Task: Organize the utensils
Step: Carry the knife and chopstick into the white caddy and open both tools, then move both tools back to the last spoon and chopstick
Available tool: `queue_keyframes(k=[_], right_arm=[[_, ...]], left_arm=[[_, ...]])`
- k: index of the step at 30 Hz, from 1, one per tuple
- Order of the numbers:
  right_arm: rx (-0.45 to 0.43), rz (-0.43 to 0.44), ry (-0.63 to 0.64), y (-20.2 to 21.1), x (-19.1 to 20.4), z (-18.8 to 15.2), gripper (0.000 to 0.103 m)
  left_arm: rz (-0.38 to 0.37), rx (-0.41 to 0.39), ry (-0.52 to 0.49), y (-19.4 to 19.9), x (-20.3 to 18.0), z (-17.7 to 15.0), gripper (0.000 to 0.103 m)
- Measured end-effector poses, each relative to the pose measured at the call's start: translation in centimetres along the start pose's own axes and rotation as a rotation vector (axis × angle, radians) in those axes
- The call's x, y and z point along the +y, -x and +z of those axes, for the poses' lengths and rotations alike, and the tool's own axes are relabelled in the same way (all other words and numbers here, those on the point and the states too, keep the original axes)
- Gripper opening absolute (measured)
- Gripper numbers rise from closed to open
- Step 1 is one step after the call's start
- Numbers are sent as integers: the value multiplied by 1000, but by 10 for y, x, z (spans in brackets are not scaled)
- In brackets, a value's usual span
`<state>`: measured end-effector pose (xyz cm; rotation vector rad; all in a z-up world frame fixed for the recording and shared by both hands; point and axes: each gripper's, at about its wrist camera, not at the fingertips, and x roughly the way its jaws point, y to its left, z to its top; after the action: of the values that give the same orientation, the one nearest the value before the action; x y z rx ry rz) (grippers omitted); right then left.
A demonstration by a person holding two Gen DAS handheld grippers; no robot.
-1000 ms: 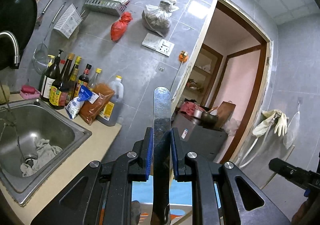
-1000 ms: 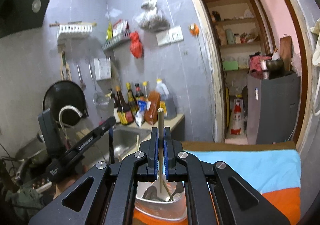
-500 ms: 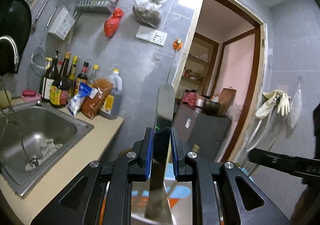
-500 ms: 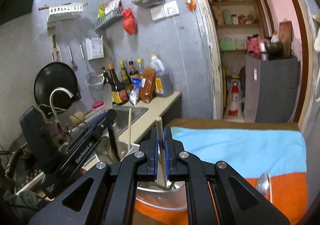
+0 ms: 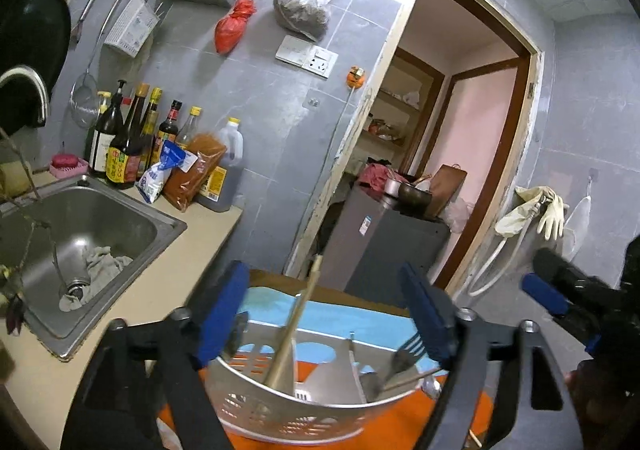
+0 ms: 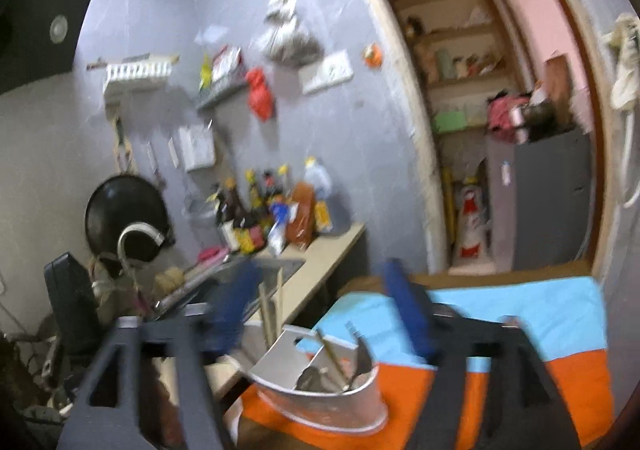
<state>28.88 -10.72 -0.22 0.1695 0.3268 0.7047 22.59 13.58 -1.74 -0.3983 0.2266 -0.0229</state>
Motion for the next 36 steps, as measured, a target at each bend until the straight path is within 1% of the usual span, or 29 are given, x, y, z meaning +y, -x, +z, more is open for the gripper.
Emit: queue_keyframes(k=[1, 2, 3, 5, 7, 8, 10, 12, 14, 17, 20, 23, 24, 26, 29, 33, 34, 36], right_arm=[[-25, -14, -1, 9, -2, 3, 93], [-42, -27, 1, 16, -4, 5, 100], [-56, -42, 6, 24, -7, 7, 102], [-82, -73, 18, 40, -14, 9, 103], [-95, -102, 37, 54, -21, 11, 103], [-100, -123, 48, 60, -24, 11, 103], [-106, -167, 65, 74, -33, 11, 103], [-107, -196, 70, 86, -42, 11, 103], [-103, -222, 72, 97, -53, 8, 103], [-76, -262, 78, 112, -69, 0, 103], [-44, -299, 83, 123, -86, -10, 103], [-17, -347, 74, 133, -104, -21, 103], [-4, -357, 68, 135, -111, -25, 103], [26, -378, 50, 138, -125, -34, 103], [83, -404, 13, 138, -152, -51, 103], [164, -425, -29, 130, -179, -74, 103], [182, -427, -31, 127, -183, -81, 101], [228, -419, -26, 119, -189, -95, 92]], left_arm=[[-2, 5, -12, 2, -9, 3, 80], [-1, 13, -25, 4, -17, 4, 86], [5, 15, -35, 4, -22, 5, 91], [16, -3, -60, 9, -37, 4, 94], [12, -29, -88, 15, -54, 2, 96], [10, -36, -99, 17, -61, 1, 98], [7, -45, -132, 20, -79, -4, 100], [-7, -35, -167, 20, -93, -8, 100], [-38, -22, -216, 19, -111, -17, 100], [-75, -2, -244, 18, -131, -32, 100], [-105, 21, -247, 13, -146, -49, 100], [-124, 80, -258, 2, -161, -70, 100], [-122, 122, -274, -6, -167, -80, 100], [-109, 174, -282, -16, -173, -93, 100], [-99, 259, -252, -37, -175, -115, 100], [-84, 331, -240, -57, -177, -144, 100], [-79, 346, -241, -61, -176, -150, 100], [-63, 384, -240, -72, -175, -159, 100]])
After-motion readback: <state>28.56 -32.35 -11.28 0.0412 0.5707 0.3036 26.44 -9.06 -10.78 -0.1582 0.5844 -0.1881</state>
